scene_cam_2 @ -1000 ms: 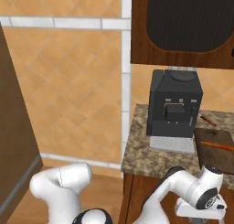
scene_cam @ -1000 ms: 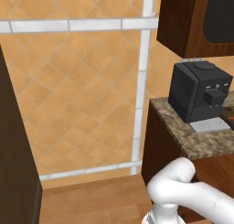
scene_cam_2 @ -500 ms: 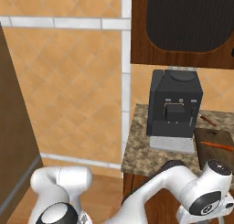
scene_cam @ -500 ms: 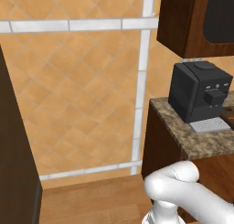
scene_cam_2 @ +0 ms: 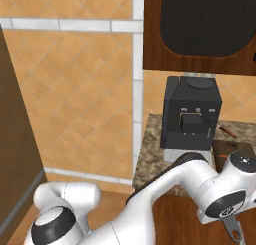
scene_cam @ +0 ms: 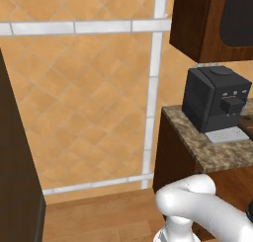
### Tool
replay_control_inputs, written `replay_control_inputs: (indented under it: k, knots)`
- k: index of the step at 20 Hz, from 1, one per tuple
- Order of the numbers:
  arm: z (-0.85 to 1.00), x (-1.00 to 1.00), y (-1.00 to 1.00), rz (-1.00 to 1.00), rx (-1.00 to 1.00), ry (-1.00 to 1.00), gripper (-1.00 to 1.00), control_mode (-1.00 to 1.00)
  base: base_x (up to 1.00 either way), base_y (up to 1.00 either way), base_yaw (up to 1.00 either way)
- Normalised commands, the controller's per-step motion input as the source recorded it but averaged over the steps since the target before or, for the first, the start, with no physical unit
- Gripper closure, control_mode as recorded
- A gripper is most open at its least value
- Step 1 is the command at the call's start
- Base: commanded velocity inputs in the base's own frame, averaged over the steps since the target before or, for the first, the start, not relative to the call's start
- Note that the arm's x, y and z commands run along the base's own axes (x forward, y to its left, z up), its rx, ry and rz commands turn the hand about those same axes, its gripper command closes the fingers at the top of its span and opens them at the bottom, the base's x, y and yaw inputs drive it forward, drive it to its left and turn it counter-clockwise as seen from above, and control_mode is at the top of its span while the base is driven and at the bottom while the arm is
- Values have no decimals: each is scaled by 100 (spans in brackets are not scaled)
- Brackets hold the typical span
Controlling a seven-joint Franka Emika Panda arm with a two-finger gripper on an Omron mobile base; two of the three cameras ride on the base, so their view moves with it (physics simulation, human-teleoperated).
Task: Place the appropriate cutting tool for cutting the carrot skin on the cutting board.
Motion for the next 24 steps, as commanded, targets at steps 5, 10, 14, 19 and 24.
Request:
replay_control_inputs:
  k: [5, 10, 14, 19, 24]
  knots:
    - [31, 76, -33, 0, 0, -2, 100, -100, 0, 0, 0]
    - [0, 71, -24, 2, 1, 0, 100, -100, 0, 0, 0]
    - [0, 69, -16, 3, 1, -3, 100, -100, 0, 0, 0]
    - [-10, 63, -20, 3, 0, -2, 100, -100, 0, 0, 0]
    - [-34, 55, -17, 3, 0, -2, 100, -100, 0, 0, 0]
